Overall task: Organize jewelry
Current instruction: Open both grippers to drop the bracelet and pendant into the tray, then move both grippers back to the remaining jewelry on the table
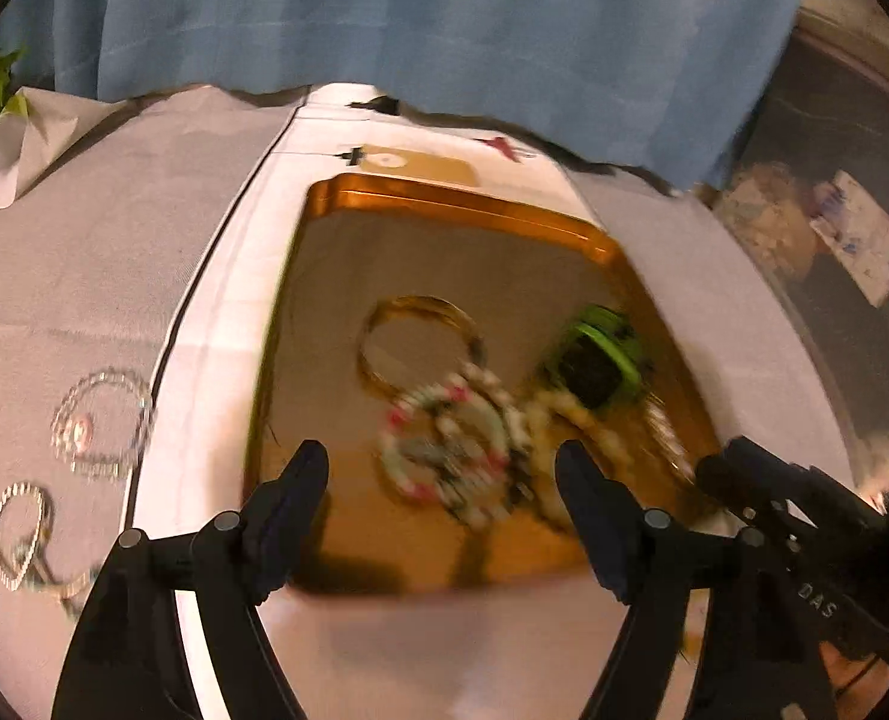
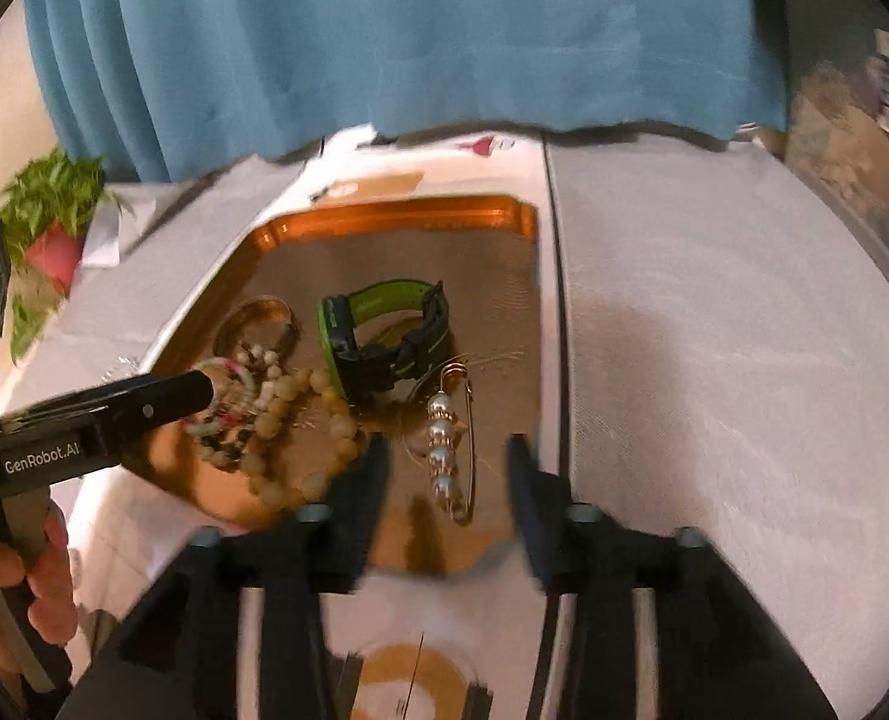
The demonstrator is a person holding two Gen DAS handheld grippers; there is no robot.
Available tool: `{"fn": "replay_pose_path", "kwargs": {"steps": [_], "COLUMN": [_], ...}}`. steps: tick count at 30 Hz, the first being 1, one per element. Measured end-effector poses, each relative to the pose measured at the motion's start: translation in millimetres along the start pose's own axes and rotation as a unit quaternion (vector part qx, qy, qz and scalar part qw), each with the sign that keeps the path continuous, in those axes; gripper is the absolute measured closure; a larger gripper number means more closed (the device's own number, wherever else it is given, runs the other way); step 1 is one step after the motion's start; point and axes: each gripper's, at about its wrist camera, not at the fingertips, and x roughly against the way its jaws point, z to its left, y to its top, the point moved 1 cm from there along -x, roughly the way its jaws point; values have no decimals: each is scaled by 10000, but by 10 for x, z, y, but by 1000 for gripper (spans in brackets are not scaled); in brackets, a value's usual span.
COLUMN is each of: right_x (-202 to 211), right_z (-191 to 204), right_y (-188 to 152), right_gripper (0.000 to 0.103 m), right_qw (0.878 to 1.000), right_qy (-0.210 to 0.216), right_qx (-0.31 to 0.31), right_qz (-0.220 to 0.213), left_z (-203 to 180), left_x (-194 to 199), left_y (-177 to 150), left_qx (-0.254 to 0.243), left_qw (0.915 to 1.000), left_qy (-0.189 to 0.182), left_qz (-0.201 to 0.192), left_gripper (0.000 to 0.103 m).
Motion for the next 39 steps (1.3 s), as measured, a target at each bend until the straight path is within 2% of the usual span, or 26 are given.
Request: {"fn": "replay_pose_path", "kwargs": {"steps": [2, 4, 5, 7, 11, 16, 18, 20, 23, 25, 26, 28, 30, 34, 37, 39], "right_x": [173, 404, 506, 726, 1192, 1725, 1916, 2142, 2379, 2580, 2680, 2824, 2951, 3127, 3159, 3160], "right_z": [40, 153, 203, 311, 518, 695, 812, 969, 1139, 1249, 1296, 1361, 1388, 1416, 1439, 1455], "right_y": [-102, -253, -325, -492, -840, -1082, -1141, -1200, -1209, -1168, -1125, -1041, -946, -748, -626, -551], "right_gripper": [42, 34, 29, 24, 22, 20, 19, 17, 9, 1, 0, 0, 0, 0, 0, 0], "right_qw": [9999, 9994, 9992, 9989, 9983, 9969, 9962, 9940, 9901, 9870, 9854, 9831, 9802, 9739, 9706, 9691], "right_qy": [-61, 3, 40, 141, 233, 503, 455, 411, 344, 323, 296, 259, 341, 460, 103, 41], "right_qx": [-21, 141, 187, 254, 329, 199, 317, 536, 777, 801, 785, 719, 618, 452, 478, 539], "right_qz": [-127, -316, -358, -382, -411, -563, -674, -861, -1122, -1358, -1483, -1661, -1851, -2177, -2355, -2406], "left_z": [-53, -60, -64, -93, -148, -126, -115, -99, -119, -155, -161, -169, -133, 56, 184, 268], "left_x": [140, 332, 426, 617, 1094, 1870, 2132, 2341, 2600, 2832, 2885, 3092, 3259, 3452, 3469, 3576], "left_y": [-129, -307, -395, -580, -846, -978, -1016, -1051, -1039, -1021, -1011, -996, -976, -908, -866, -867], "left_qx": [-50, 161, 243, 292, 188, 147, 129, 78, -115, -387, -470, -652, -630, -496, -503, -498], "left_qw": [10000, 9999, 9997, 9995, 9998, 9975, 9951, 9936, 9911, 9851, 9831, 9763, 9730, 9722, 9689, 9627], "left_qy": [-5, 40, -66, -123, 89, 281, 292, 321, 448, 754, 842, 1007, 955, 605, 931, 991], "left_qz": [-11, 15, 27, 90, -76, -632, -931, -1078, -1250, -1498, -1556, -1803, -2005, -2206, -2239, -2469], "left_gripper": [28, 28, 28, 28, 28, 26, 21, 20, 19, 14, 8, 5, 0, 0, 0, 0]}}
